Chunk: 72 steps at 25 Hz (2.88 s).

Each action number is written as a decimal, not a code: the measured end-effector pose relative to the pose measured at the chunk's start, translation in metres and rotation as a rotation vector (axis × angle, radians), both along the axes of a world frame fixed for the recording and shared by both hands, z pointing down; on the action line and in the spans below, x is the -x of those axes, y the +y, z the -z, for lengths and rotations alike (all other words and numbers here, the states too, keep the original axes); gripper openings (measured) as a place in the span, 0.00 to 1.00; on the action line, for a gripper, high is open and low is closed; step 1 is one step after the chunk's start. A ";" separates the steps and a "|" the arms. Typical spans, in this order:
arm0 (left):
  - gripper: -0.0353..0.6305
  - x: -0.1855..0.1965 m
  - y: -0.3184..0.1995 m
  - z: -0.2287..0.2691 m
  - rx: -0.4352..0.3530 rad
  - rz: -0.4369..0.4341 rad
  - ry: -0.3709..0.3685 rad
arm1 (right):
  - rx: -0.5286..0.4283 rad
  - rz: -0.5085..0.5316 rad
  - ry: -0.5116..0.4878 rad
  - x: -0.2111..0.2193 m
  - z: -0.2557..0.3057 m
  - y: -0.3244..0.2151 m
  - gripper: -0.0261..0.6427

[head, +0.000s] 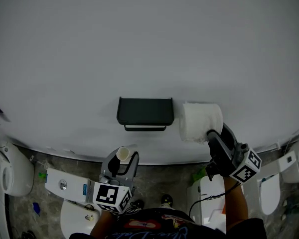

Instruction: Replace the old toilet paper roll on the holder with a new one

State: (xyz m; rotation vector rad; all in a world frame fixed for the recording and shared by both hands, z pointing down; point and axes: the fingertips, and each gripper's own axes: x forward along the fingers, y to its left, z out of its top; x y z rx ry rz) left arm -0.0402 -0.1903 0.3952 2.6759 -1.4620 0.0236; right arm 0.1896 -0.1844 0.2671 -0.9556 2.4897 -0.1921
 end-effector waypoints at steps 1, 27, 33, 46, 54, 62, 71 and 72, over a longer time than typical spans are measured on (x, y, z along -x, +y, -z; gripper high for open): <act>0.33 0.001 0.000 0.000 0.000 0.004 -0.004 | 0.035 -0.035 -0.016 -0.005 -0.015 -0.002 0.34; 0.33 0.043 0.015 -0.006 0.031 0.128 0.024 | 0.268 0.143 -0.021 0.132 -0.108 -0.048 0.33; 0.33 0.043 0.013 -0.008 0.042 0.121 0.020 | 0.251 0.131 0.018 0.146 -0.114 -0.048 0.33; 0.33 0.030 0.005 -0.013 0.058 0.082 0.017 | 0.248 -0.043 0.202 0.107 -0.143 -0.026 0.33; 0.33 0.024 0.001 -0.015 0.065 0.065 0.010 | 0.249 -0.112 0.232 0.090 -0.141 -0.015 0.06; 0.33 0.023 -0.001 -0.015 0.065 0.061 0.007 | 0.228 -0.127 0.295 0.096 -0.139 -0.013 0.06; 0.33 0.024 0.000 -0.017 0.069 0.064 0.007 | 0.222 -0.142 0.278 0.093 -0.134 -0.012 0.06; 0.33 0.024 0.000 -0.017 0.069 0.064 0.007 | 0.221 -0.142 0.278 0.093 -0.133 -0.012 0.06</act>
